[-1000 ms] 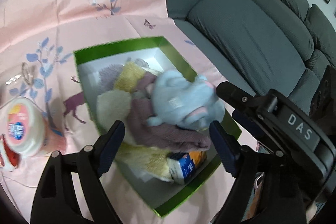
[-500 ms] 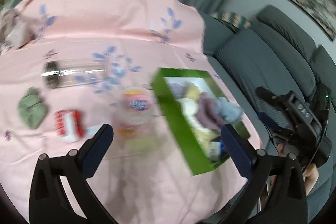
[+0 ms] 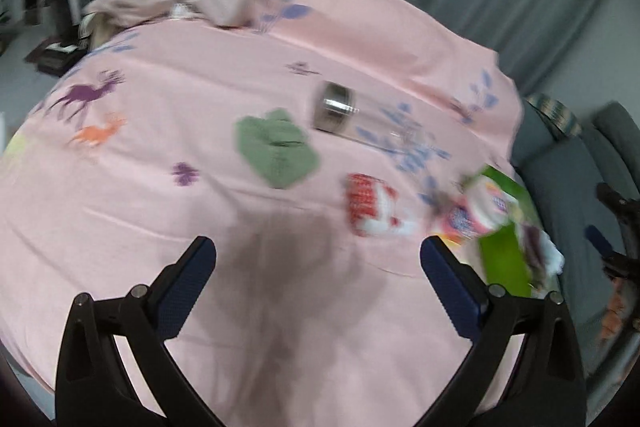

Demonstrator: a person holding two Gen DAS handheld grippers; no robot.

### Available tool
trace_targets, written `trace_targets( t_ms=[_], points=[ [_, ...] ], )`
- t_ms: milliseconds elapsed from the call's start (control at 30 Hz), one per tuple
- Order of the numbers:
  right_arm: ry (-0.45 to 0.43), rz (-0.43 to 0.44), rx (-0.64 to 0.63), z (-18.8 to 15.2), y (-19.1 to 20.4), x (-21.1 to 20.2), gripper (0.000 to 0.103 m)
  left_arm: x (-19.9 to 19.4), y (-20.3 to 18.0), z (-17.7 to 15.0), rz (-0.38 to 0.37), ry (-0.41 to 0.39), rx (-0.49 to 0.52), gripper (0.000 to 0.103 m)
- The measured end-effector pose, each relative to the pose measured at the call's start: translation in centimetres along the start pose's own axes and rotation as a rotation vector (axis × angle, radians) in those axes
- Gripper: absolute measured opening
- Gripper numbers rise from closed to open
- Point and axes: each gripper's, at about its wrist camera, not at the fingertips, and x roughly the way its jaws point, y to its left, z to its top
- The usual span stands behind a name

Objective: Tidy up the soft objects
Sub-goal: 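Return the right tool to the bed and approach the green knit cloth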

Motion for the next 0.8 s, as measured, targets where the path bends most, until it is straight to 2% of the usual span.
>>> trace_targets(
  t_ms=[100, 167, 233, 333, 467, 667, 800],
  points=[
    [0.048, 0.047, -0.046, -0.9, 2.7, 1.5, 0.089, 1.0, 1.5, 0.1, 0.06, -0.006, -0.023, 0.101],
    [0.103, 0.102, -0.081, -1.9, 5.1, 3.1, 0.089, 1.6, 2.4, 0.2, 0.095, 0.017, -0.037, 0.101],
    [0.168, 0.174, -0.108, -2.8, 7.5, 4.8, 0.089, 1.8, 3.2, 0.4, 0.113, 0.027, -0.048, 0.1],
    [0.266, 0.225, -0.136, -4.0, 10.7, 7.7, 0.089, 1.8, 3.9, 0.7, 0.132, 0.025, -0.061, 0.099],
    [0.372, 0.208, -0.246, -6.1, 15.4, 12.2, 0.089, 1.5, 4.7, 0.9, 0.126, 0.037, -0.085, 0.099],
    [0.469, 0.162, -0.302, -7.0, 19.0, 18.2, 0.089, 0.8, 6.6, 1.8, 0.178, 0.014, -0.107, 0.099],
    [0.501, 0.096, -0.388, -7.9, 21.2, 21.6, 0.085, 0.4, 8.0, 2.4, 0.146, 0.016, -0.179, 0.099]
  ],
)
